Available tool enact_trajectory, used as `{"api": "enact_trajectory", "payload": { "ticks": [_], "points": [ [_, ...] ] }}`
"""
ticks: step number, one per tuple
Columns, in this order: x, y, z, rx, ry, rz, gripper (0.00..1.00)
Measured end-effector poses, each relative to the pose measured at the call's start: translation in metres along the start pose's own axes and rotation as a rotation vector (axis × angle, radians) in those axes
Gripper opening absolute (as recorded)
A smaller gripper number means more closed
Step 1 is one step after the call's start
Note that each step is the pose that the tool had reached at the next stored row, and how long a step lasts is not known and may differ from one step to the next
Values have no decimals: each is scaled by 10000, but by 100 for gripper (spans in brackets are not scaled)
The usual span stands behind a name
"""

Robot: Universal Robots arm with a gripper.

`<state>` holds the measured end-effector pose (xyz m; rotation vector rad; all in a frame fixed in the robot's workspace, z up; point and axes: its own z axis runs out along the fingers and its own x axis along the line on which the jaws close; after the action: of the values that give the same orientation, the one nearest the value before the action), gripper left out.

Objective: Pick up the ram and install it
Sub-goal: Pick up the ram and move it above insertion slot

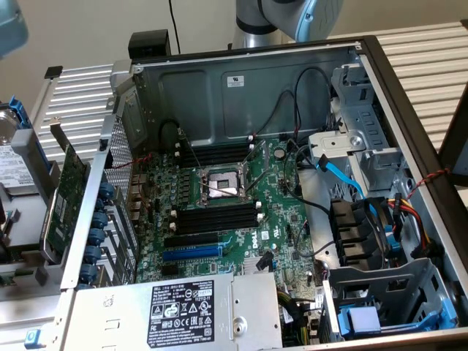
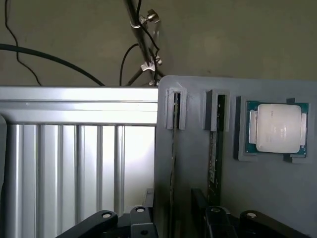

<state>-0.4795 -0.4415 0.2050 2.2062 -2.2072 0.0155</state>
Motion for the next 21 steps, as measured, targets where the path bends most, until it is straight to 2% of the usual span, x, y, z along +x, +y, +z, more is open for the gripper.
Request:
{"api": "enact_trajectory", "payload": {
  "ticks": [6, 8, 9, 11, 15, 18, 21],
  "points": [
    [-1, 1, 30, -106, -28, -3, 40],
    [0, 1, 33, -118, -41, -3, 27],
    [0, 2, 34, -121, -45, -3, 27],
    [1, 2, 37, -130, -52, -3, 15],
    [4, 6, 34, -144, -56, -3, 12],
    [14, 7, -57, -172, -55, 3, 12],
    [25, 9, -190, -184, -55, 19, 12]
  ]
}}
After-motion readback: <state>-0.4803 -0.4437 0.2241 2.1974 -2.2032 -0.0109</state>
